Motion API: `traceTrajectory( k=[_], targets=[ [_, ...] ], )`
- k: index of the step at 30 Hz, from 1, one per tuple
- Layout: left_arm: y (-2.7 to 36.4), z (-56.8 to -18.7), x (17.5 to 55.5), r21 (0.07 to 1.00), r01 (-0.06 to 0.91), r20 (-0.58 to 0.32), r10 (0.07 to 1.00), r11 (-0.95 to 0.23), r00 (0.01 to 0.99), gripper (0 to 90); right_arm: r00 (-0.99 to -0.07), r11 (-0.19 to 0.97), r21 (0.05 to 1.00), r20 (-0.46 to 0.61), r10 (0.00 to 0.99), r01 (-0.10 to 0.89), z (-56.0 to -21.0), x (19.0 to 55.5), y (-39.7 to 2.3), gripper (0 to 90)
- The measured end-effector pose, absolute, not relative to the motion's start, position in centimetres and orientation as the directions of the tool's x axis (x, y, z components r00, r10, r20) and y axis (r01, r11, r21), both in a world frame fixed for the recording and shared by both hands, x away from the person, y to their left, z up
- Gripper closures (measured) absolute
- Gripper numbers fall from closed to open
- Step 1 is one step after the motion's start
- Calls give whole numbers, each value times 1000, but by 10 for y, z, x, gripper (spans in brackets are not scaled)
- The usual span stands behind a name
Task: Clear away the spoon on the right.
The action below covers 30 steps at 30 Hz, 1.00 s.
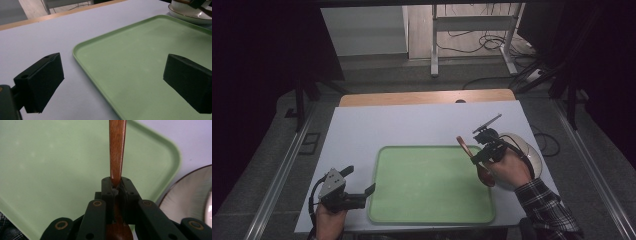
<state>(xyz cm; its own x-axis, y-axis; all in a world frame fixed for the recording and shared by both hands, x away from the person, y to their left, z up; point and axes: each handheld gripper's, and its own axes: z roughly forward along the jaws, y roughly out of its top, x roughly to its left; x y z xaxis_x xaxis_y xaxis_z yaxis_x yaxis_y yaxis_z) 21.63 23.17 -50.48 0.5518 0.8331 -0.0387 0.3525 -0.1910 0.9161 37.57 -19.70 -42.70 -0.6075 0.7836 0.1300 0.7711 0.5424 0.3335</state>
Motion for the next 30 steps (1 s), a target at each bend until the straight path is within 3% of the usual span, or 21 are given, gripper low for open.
traceTrajectory(
  k=[23, 30],
  targets=[
    [232, -505, 216, 916, 353, -40, 833, -190, 552, 27, -583, 534, 303, 97, 807, 790, -478, 377, -187, 826],
    [232, -505, 217, 916, 354, -40, 833, -190, 552, 27, -599, 550, 314, 79, 797, 774, -480, 375, -188, 772]
  ],
)
